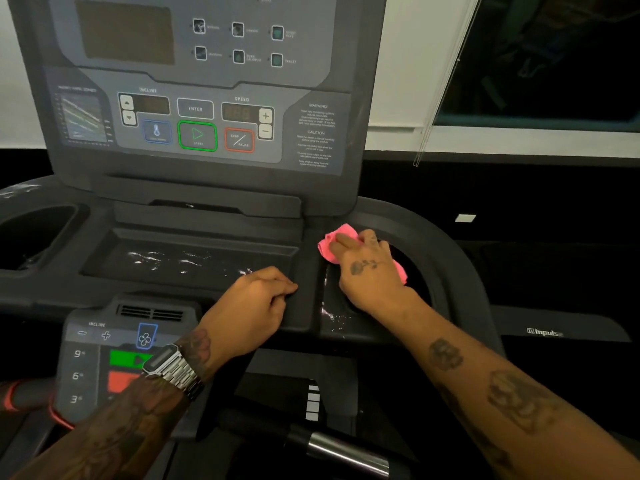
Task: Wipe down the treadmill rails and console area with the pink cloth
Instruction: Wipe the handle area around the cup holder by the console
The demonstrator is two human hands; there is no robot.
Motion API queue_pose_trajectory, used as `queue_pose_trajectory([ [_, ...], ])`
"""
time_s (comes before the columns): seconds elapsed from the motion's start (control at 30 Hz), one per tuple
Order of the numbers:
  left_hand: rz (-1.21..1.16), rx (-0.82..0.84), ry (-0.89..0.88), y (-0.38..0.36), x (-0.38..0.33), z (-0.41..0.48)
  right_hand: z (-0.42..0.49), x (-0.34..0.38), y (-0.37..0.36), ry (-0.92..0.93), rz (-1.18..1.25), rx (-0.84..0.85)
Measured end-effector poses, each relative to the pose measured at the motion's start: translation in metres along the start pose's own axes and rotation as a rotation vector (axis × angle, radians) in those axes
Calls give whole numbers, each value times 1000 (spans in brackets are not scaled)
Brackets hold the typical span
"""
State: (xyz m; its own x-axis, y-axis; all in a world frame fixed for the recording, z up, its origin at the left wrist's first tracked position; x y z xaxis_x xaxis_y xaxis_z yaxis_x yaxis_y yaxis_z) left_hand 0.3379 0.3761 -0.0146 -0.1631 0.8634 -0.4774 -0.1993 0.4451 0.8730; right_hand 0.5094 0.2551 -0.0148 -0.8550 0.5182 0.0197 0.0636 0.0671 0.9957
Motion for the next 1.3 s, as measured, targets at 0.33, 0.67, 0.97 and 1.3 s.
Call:
queue_pose_trajectory([
  [0.33, 21, -32, -7, -4, 0, -1, -70, 4, -13, 407, 158, -56],
  [0.67, -24, -40, -9, -3, 1, 1, 2, -35, -11, 336, 214, -146],
  [0.97, -11, -50, 27, -1, -1, 0, 26, -9, -9, 44, -7, -93],
  [1.3, 2, -67, -3, -5, 0, 4, -73, 10, -51, 301, 402, -335],
])
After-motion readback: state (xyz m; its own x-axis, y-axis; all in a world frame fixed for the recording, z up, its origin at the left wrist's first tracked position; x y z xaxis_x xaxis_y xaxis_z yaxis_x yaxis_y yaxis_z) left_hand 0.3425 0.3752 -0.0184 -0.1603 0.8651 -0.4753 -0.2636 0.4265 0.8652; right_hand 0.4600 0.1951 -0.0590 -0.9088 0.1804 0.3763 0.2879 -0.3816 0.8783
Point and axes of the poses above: each hand's wrist, its own z-axis towards the middle knuckle, its own y-axis out of the back of the hand, x = y × z, the point moved 1 cm from there along z, towards the middle knuckle, and after that the axes turned 4 degrees about x, right-handed, at the moved point
